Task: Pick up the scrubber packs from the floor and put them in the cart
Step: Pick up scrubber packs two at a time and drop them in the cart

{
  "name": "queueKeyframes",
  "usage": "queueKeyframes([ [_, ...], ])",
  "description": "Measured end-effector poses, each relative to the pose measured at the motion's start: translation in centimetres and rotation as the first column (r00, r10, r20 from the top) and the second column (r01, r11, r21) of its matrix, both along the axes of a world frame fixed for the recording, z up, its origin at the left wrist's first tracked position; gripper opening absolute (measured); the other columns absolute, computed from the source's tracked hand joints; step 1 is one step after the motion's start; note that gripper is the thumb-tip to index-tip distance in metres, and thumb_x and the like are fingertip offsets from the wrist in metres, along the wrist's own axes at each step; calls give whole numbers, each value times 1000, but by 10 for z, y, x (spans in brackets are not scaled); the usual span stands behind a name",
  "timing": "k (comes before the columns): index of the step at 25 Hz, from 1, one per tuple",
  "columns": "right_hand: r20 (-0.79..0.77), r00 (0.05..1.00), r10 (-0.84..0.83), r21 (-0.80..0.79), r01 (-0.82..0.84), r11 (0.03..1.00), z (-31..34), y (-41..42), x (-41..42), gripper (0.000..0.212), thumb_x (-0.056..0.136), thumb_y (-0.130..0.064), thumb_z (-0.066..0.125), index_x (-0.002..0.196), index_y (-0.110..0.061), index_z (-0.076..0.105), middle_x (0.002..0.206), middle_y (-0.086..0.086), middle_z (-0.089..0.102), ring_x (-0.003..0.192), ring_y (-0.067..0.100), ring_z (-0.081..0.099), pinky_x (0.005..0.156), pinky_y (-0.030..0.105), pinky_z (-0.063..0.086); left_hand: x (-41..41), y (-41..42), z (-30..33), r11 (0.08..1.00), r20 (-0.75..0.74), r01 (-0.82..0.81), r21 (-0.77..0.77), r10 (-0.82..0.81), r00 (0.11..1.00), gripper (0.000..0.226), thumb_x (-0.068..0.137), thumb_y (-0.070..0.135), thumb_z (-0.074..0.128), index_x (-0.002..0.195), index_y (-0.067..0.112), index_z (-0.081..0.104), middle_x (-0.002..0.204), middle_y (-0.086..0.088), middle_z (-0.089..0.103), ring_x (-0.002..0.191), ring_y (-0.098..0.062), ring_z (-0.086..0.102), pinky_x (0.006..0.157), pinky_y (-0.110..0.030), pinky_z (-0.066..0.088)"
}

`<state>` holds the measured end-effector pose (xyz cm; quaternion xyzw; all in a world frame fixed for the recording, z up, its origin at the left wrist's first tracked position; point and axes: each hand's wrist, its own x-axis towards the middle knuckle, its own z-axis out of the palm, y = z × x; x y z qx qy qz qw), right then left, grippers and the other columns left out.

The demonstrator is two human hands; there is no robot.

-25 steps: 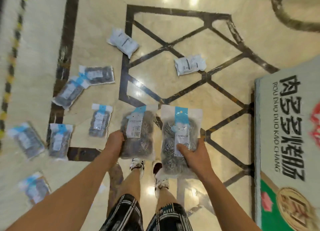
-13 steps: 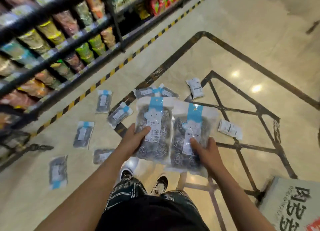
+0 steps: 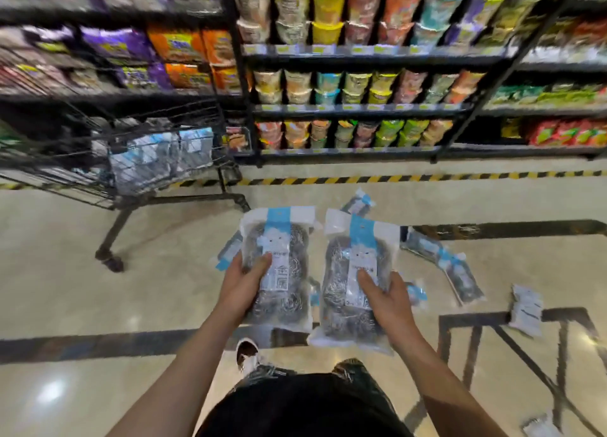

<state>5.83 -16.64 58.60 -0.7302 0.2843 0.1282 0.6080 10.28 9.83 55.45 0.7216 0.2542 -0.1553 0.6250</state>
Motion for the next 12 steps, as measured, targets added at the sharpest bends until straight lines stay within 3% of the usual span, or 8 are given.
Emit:
queueKeyframes([
  [3,52,994,94,16,-95,995,-5,86,48,59,93,-48,68,139,-20,44,135,-9,54,134,20,49,98,28,44,11,96,-5,985,-39,-168,-34,167,985,56,81,60,76,113,15,70,106,-2,79,100,-25,74,96,-51,57],
  [5,87,984,153,-5,-153,988,-5,130,72,97,80,-69,68,153,-13,37,155,2,46,141,23,45,108,34,41,19,143,-2,972,-33,-231,-35,230,973,48,84,54,76,108,12,74,97,-4,81,93,-27,77,91,-52,59],
  [6,73,982,172,0,-173,985,-6,153,87,104,79,-71,67,157,-12,32,159,5,41,144,25,42,109,34,38,24,167,-4,964,-32,-263,-38,262,965,43,88,49,74,106,11,74,94,-5,81,90,-28,77,89,-50,60],
  [9,53,975,214,3,-215,977,-3,206,127,85,95,-48,66,158,-6,27,150,6,44,146,25,37,100,25,32,42,225,2,936,-30,-351,-39,350,936,35,92,42,71,104,9,73,92,-8,81,86,-29,78,83,-45,62],
  [12,29,957,288,-21,-288,958,-4,243,166,88,96,-48,65,160,-7,22,165,6,30,151,23,31,102,27,29,67,261,4,908,-17,-416,-54,416,909,32,93,41,71,102,11,73,93,-8,81,85,-27,78,81,-43,61],
])
